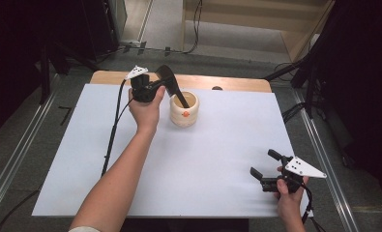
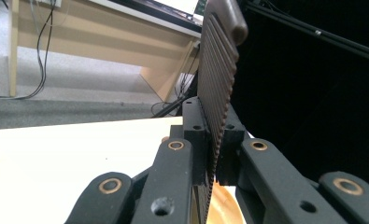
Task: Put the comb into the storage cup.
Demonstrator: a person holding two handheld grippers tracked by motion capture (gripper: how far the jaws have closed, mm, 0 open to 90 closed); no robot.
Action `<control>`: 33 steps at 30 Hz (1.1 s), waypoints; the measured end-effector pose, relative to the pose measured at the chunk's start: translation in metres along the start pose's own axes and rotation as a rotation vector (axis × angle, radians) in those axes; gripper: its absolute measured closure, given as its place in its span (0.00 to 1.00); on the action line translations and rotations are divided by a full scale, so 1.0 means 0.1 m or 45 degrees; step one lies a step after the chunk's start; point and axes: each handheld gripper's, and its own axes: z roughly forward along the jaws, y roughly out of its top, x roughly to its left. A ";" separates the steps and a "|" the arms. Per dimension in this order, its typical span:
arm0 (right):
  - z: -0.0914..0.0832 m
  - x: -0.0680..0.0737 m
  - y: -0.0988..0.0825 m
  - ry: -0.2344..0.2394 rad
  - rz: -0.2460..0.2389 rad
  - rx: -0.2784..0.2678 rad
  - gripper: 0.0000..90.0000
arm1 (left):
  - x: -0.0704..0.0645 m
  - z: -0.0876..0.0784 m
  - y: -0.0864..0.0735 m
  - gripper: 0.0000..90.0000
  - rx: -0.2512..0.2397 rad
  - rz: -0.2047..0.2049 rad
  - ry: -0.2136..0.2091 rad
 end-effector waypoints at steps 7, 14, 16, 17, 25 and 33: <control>0.00 0.00 0.00 0.002 -0.003 0.001 0.00 | -0.03 0.04 -0.04 0.96 0.017 0.009 0.000; 0.00 0.00 0.00 0.002 -0.002 0.000 0.00 | -0.05 0.09 -0.08 0.96 0.034 0.019 0.001; 0.00 0.00 0.00 0.003 -0.003 0.001 0.00 | -0.05 0.10 -0.10 0.96 0.037 0.014 0.004; 0.00 0.00 0.00 0.002 -0.003 0.001 0.00 | -0.05 0.11 -0.11 0.96 0.034 0.008 0.002; 0.00 0.00 0.00 0.003 -0.002 0.000 0.00 | -0.03 0.13 -0.18 0.96 0.043 -0.023 0.013; 0.01 -0.01 0.00 0.006 -0.007 -0.002 0.00 | -0.02 0.15 -0.21 0.96 0.046 -0.027 0.031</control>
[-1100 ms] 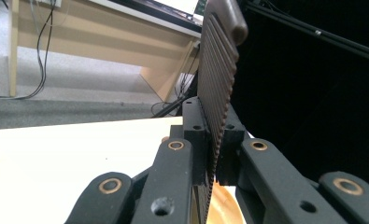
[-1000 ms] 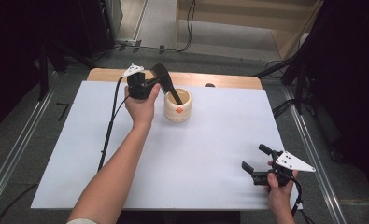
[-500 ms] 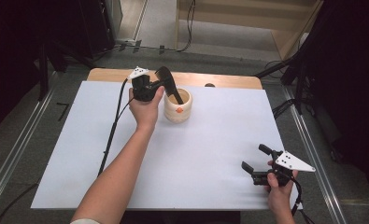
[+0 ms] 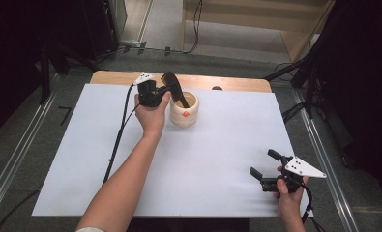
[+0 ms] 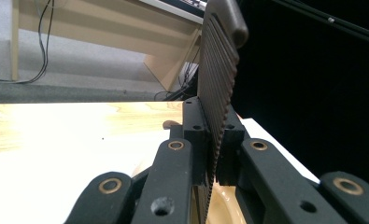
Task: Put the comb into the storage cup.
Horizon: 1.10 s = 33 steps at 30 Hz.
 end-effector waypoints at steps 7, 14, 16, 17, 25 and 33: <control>0.00 0.01 0.00 -0.002 0.000 0.003 0.00 | 0.00 0.03 -0.05 0.96 0.005 -0.008 0.018; 0.00 0.00 0.00 -0.003 -0.002 0.005 0.00 | 0.01 0.02 -0.05 0.95 0.010 0.020 0.057; 0.00 0.00 0.00 -0.003 -0.002 0.004 0.00 | 0.01 0.03 -0.05 0.90 0.016 0.037 0.077; 0.00 0.01 0.00 -0.004 0.000 0.005 0.00 | 0.01 0.03 -0.06 0.86 0.015 0.046 0.093; 0.00 0.01 0.00 -0.004 -0.003 0.005 0.00 | 0.03 0.02 -0.06 0.55 0.024 0.074 0.113; 0.00 0.01 0.00 -0.003 -0.003 0.005 0.00 | 0.05 0.00 -0.07 0.12 0.046 0.069 0.089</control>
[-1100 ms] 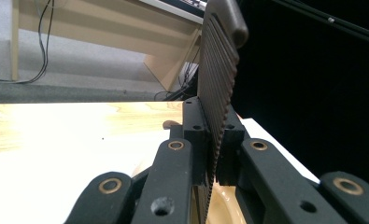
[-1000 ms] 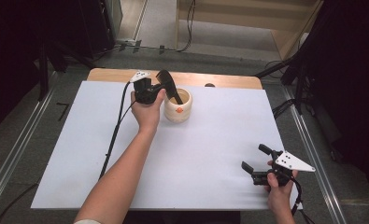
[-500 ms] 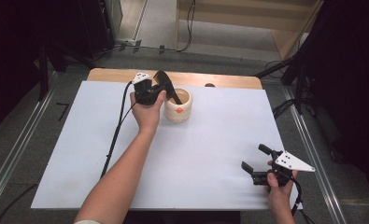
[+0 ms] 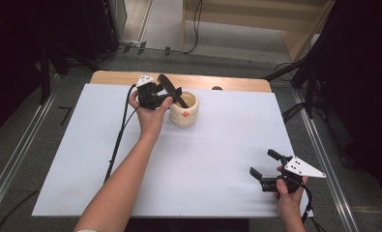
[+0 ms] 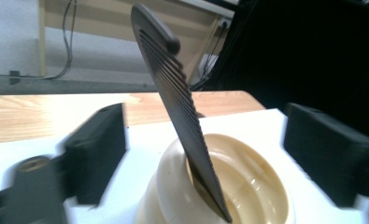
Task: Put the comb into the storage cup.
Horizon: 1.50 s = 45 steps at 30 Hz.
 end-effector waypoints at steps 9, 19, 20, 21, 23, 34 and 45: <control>0.00 0.01 0.00 -0.003 -0.001 0.001 0.00 | 0.05 -0.11 -0.09 0.00 0.003 0.008 -0.018; 0.01 0.01 0.00 -0.005 -0.009 0.003 0.00 | 0.04 -0.28 -0.14 0.00 0.013 0.129 0.010; 0.00 0.01 0.00 -0.006 -0.008 0.003 0.00 | 0.04 -0.30 -0.15 0.00 0.012 0.129 0.005; 0.00 0.01 0.00 -0.006 -0.009 0.003 0.00 | 0.05 -0.32 -0.15 0.00 0.015 0.133 -0.001; 0.01 0.01 0.00 -0.007 -0.009 0.002 0.00 | 0.04 -0.35 -0.16 0.00 0.018 0.151 0.003; 0.01 0.01 0.00 -0.009 -0.015 0.004 0.00 | -0.02 -0.51 -0.19 0.00 0.036 0.234 -0.019; 0.01 0.03 0.00 -0.018 -0.020 0.005 0.00 | -0.02 -0.67 -0.28 0.00 0.051 0.251 -0.028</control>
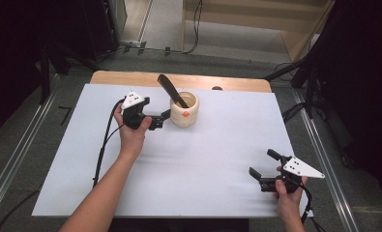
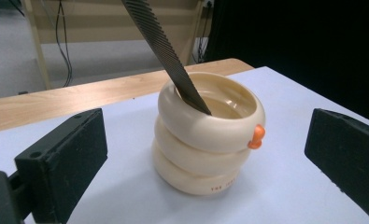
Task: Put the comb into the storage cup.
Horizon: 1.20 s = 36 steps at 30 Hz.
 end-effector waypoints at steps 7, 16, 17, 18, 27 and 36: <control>0.00 0.00 0.00 -0.002 0.001 0.002 0.00 | -0.02 -0.11 -0.06 0.00 -0.003 0.008 -0.008; 0.00 0.00 0.00 0.000 -0.005 0.004 0.00 | -0.08 -0.27 -0.15 0.00 -0.011 0.024 -0.029; 0.00 0.01 0.00 -0.001 -0.004 0.005 0.00 | -0.09 -0.28 -0.17 0.00 -0.012 0.025 -0.030; 0.00 0.01 0.00 -0.002 -0.005 0.003 0.00 | -0.09 -0.30 -0.18 0.00 -0.011 0.031 -0.033; 0.01 0.01 0.00 -0.004 -0.006 0.007 0.00 | -0.14 -0.47 -0.28 0.00 -0.021 0.044 -0.041; 0.01 0.02 0.00 -0.006 -0.007 0.009 0.00 | -0.15 -0.64 -0.37 0.00 -0.019 0.054 -0.035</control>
